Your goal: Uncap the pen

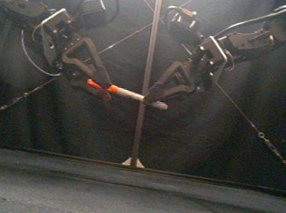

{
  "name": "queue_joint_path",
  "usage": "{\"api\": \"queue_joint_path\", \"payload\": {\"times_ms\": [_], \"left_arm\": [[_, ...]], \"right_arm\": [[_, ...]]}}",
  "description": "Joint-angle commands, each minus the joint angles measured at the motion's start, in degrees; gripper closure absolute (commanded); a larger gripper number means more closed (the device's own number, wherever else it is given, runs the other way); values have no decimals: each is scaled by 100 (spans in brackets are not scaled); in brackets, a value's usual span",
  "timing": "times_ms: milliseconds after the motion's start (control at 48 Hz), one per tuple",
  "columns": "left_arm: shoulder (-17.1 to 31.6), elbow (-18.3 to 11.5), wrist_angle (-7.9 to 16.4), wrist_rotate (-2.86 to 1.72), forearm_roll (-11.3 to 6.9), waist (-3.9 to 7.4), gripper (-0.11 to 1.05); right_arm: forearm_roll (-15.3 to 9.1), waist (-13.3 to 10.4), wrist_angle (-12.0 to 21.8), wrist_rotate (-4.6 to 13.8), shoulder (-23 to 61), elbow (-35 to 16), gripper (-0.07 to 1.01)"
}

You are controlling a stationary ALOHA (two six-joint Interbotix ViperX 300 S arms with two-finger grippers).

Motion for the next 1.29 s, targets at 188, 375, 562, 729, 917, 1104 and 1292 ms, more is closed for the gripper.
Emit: {"api": "queue_joint_path", "payload": {"times_ms": [188,375,562,729,917,1104,1292], "left_arm": [[-35,-158,-18,0,26,26,28],[-44,-141,0,0,44,70,43],[-264,70,88,0,44,141,45],[-642,378,79,9,44,149,45],[-1099,703,62,9,44,149,45],[-1239,782,62,9,44,141,45],[-1239,782,53,9,44,141,45]], "right_arm": [[0,-18,-18,9,-193,-44,44],[0,-18,-18,9,-211,-26,44],[35,-18,-18,18,-413,149,44],[97,-53,-18,26,-712,466,44],[167,-88,-18,26,-976,738,44],[167,-88,-18,26,-1046,800,44],[167,-88,-18,26,-1046,809,44]]}}
